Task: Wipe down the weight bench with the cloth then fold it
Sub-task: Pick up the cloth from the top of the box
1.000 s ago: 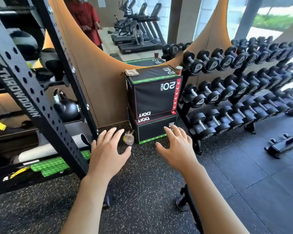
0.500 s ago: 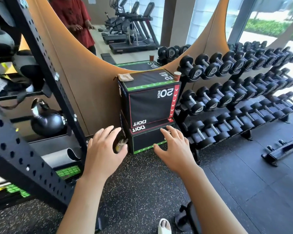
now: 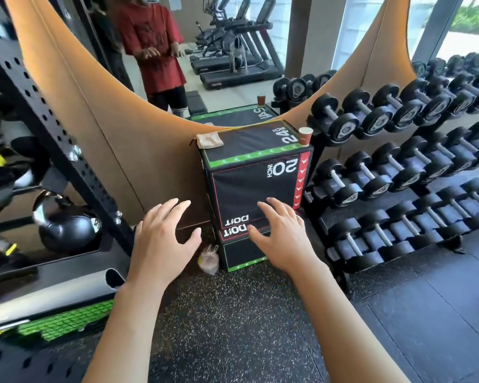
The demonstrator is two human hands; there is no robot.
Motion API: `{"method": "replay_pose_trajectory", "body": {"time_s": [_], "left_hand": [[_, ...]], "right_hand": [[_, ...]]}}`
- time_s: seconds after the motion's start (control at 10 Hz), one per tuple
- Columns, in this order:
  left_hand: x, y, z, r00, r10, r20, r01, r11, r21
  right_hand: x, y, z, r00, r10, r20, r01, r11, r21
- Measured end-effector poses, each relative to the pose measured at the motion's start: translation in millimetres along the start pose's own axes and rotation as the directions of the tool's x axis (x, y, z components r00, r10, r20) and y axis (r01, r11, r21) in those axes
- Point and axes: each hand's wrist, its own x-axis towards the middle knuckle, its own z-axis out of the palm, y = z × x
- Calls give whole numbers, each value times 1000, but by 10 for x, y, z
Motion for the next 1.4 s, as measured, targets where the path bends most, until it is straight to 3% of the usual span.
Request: {"method": "replay_pose_trajectory", "body": {"time_s": [0.4,1.1,1.4], "left_hand": [[1078,-7,496,999,-35,17,35,999,2],[3783,-1327,1259,999,-39,29,42,992,-119],[4475,-1519,1687,996,-75,39,80,989,-126]], "right_hand": [[1129,411,186,1000,-1,31,-1,997,77],[3928,-84,966,997,8,77,-6,1000,-27],[4797,182,1147,993,9,120,-7,1000,-21]]}}
